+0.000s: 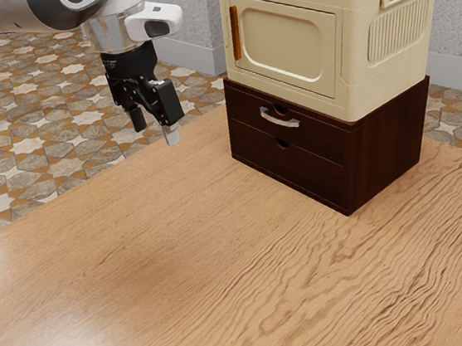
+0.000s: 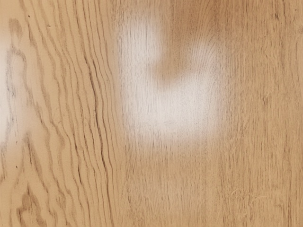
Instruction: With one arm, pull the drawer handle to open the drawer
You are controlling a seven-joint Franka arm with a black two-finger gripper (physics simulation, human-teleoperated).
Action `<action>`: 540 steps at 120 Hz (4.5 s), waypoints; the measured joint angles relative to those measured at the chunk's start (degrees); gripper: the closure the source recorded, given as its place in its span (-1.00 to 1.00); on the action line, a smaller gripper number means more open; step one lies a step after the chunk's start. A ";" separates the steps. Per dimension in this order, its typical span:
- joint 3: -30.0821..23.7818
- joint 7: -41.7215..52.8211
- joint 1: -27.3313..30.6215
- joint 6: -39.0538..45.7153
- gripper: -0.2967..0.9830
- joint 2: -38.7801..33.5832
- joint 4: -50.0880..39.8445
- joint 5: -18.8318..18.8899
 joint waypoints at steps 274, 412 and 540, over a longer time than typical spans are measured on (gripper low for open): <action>-16.37 68.30 0.30 22.78 -0.44 -0.96 -8.07 9.39; -6.42 72.21 3.68 40.14 -0.13 2.33 -14.09 11.67; -12.34 74.73 7.23 41.99 0.00 19.68 5.51 8.42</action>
